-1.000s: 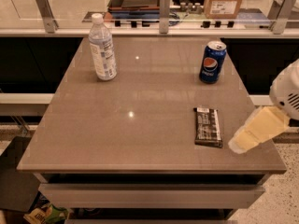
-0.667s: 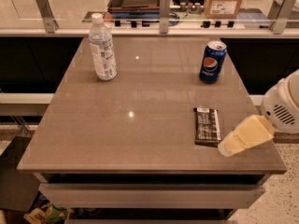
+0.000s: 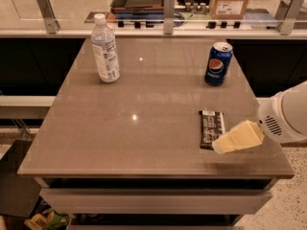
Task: Move rxbar chocolate near blue plastic bottle
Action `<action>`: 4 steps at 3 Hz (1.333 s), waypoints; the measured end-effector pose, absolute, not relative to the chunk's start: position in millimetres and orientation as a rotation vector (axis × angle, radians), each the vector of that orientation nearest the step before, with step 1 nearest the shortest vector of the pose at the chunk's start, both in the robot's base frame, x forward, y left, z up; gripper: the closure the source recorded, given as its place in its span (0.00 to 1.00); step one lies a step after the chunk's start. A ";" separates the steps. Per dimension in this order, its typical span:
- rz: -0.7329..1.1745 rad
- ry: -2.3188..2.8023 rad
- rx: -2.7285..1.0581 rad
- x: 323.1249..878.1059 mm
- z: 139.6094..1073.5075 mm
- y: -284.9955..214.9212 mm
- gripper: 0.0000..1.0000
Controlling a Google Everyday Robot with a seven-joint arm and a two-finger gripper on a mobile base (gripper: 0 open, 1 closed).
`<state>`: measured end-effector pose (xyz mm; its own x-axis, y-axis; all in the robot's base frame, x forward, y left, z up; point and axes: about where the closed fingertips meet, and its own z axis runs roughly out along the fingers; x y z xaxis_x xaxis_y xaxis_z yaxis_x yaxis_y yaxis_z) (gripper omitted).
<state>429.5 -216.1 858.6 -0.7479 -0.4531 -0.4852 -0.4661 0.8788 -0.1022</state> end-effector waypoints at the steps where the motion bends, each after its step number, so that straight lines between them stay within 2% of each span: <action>1: 0.035 2.537 -0.667 429.5 858.5 -216.0 0.00; 4: 0.140 2.426 -0.738 435.0 853.0 -203.4 0.00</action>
Offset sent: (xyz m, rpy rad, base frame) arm 0.0001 0.0089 0.0004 0.0907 -0.0815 0.1166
